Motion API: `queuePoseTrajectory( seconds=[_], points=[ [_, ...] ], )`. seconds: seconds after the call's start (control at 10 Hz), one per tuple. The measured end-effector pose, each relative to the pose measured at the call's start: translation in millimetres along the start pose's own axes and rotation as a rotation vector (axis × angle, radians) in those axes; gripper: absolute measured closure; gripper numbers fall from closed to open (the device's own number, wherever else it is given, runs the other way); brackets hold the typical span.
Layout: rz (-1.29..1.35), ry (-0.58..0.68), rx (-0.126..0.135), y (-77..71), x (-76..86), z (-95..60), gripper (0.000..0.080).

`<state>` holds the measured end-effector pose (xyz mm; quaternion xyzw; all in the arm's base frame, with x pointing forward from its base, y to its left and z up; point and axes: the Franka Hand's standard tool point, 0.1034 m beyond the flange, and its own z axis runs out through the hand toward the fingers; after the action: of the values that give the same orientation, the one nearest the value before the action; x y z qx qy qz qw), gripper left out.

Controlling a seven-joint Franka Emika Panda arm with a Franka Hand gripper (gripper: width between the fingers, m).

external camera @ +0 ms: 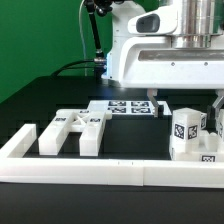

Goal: Assemble chair

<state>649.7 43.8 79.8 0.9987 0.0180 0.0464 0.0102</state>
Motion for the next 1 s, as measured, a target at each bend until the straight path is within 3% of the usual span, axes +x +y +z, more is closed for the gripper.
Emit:
queuePoseTrajectory(
  seconds=[0.7,0.9,1.0],
  points=[
    [-0.426,0.002,-0.021,-0.8,0.8,0.9,0.0150],
    [-0.423,0.002,-0.021,-0.8,0.7,0.9,0.0430],
    [-0.420,0.002,-0.021,-0.8,0.7,0.9,0.0430]
  ],
)
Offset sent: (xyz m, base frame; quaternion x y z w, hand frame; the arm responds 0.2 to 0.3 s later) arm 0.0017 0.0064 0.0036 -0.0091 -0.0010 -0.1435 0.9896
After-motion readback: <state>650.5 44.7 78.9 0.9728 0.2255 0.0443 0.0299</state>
